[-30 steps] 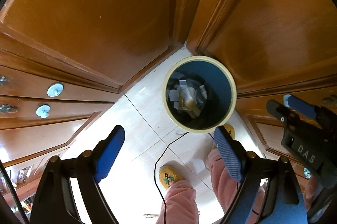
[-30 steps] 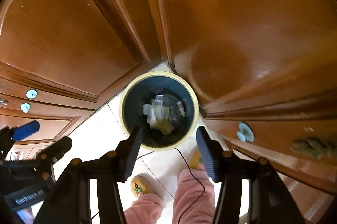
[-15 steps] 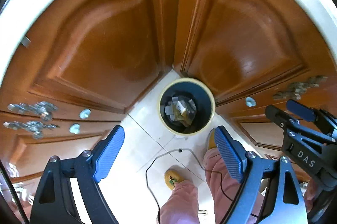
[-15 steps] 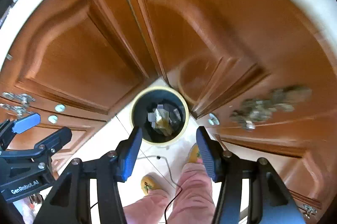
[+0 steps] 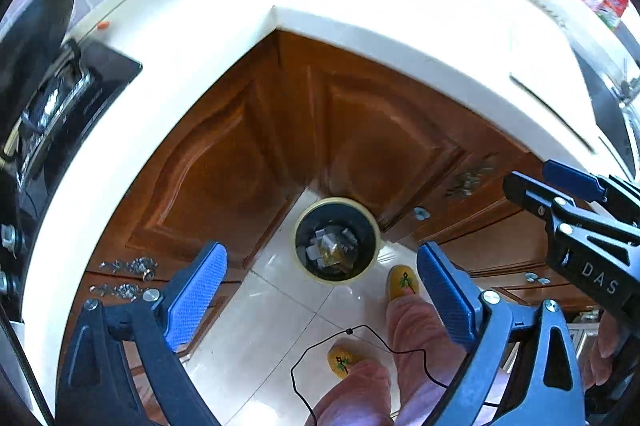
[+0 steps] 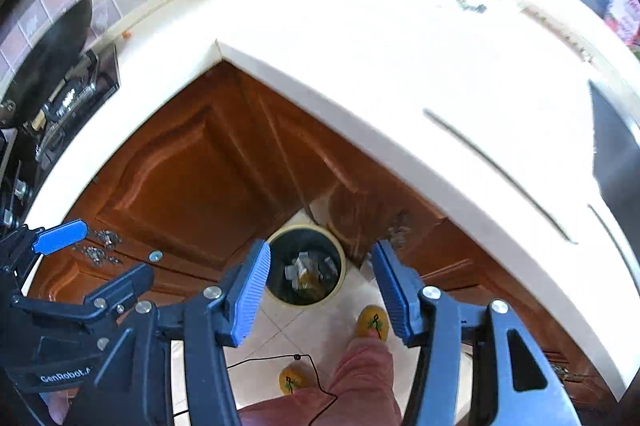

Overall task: Collect trash
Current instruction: 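Raise both open tools back toward the counter corner, then grasp the clear plastic bag with the left tool while the right grasps the red juice box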

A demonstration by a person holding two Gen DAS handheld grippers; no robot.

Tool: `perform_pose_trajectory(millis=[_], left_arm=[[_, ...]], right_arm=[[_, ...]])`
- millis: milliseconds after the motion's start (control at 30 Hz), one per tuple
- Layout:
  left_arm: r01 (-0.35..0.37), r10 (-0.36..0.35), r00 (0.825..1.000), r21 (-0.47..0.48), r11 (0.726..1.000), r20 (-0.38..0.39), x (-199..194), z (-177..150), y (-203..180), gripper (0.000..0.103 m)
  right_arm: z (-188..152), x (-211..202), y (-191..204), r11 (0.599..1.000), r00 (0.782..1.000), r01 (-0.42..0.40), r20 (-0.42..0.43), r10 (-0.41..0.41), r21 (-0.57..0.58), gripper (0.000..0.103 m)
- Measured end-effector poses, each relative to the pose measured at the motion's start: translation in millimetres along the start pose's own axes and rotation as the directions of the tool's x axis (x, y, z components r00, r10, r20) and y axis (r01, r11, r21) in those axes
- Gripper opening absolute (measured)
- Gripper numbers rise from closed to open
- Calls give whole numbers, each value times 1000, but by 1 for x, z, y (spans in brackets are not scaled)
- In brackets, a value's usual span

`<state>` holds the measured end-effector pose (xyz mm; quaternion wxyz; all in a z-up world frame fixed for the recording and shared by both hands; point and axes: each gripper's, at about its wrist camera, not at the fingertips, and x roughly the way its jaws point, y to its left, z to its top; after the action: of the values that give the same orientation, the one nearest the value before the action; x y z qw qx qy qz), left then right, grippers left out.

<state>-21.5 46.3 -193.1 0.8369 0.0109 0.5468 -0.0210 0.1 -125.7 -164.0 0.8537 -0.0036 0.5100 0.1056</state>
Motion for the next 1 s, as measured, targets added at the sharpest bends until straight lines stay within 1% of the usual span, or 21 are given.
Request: perform_pose_trajectory(millis=[100, 300, 500, 667, 767, 867, 1000], left_arm=[[12, -12, 1000, 25, 1000, 26, -18, 6, -11, 95], [10, -19, 995, 87, 996, 97, -51, 17, -32, 95], [10, -27, 988, 108, 994, 152, -76, 31, -47, 95], [-5, -18, 982, 121, 993, 188, -91, 56, -59, 96], [-6, -19, 978, 119, 993, 206, -97, 74, -65, 96], [-7, -19, 975, 116, 993, 221, -101, 93, -68, 96], [-7, -18, 969, 98, 995, 247, -105, 124, -72, 100]], right_arm=[[3, -21, -7, 1000, 999, 6, 32, -6, 16, 54], [13, -62, -27, 998, 994, 21, 106, -28, 62, 54], [33, -94, -51, 995, 982, 37, 182, -54, 95, 54], [55, -113, -71, 992, 970, 49, 233, -75, 115, 54], [77, -122, -82, 992, 963, 58, 255, -85, 114, 54], [98, -128, -90, 992, 960, 68, 265, -93, 102, 54], [129, -131, -102, 993, 958, 80, 267, -101, 91, 54]])
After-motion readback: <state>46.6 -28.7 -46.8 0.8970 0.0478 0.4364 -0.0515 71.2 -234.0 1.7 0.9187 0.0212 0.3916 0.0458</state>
